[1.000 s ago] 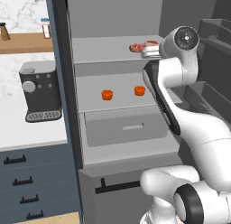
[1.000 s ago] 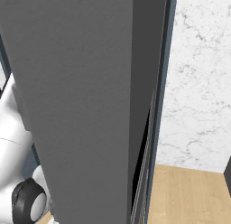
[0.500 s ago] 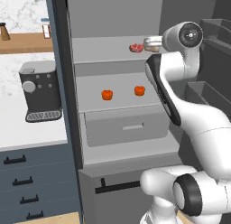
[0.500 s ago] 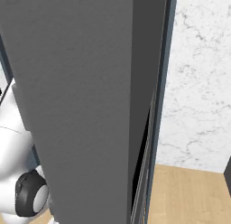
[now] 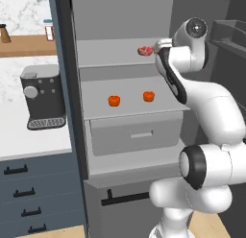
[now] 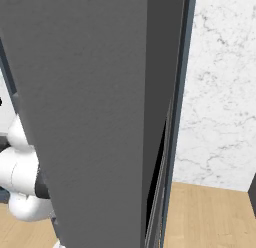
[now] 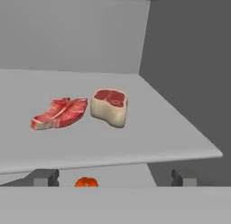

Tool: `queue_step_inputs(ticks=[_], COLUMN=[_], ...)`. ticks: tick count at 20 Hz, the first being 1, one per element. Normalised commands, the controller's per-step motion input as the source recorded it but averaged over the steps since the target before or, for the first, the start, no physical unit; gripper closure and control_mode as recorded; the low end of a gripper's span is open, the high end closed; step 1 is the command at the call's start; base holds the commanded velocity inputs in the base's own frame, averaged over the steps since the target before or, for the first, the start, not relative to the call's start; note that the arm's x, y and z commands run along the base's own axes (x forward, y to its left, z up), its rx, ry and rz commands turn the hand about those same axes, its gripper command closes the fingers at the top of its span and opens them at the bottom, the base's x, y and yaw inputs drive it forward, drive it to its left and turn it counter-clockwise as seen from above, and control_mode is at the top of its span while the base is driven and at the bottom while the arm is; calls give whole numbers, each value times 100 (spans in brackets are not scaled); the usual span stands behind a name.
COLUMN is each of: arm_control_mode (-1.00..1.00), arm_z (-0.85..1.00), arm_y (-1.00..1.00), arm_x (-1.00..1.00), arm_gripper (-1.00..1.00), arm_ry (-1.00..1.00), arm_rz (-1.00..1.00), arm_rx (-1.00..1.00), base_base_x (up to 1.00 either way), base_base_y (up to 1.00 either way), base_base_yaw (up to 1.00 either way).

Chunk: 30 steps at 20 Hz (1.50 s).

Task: Place one squash and one steak in each tupperware on the nearby counter, to pack two identical lunches.

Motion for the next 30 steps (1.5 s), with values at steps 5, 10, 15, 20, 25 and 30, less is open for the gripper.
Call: queue_step_inputs(ticks=[5,10,15,20,25,30], arm_control_mode=[-100,-100,-100,-100,-100,-100], arm_z=[-23,-13,-16,-1,0,0], arm_y=[-16,-3,-10,-14,-15,-10], arm_x=[77,52,44,35,26,14], arm_gripper=[-100,-100,-100,-100,-100,-100], arm_ry=[13,3,6,2,2,2], arm_rz=[0,0,0,0,1,3], arm_rx=[0,0,0,0,0,0], base_base_x=[0,0,0,0,0,0], base_base_y=[0,0,0,0,0,0], base_base_yaw=[0,0,0,0,0,0])
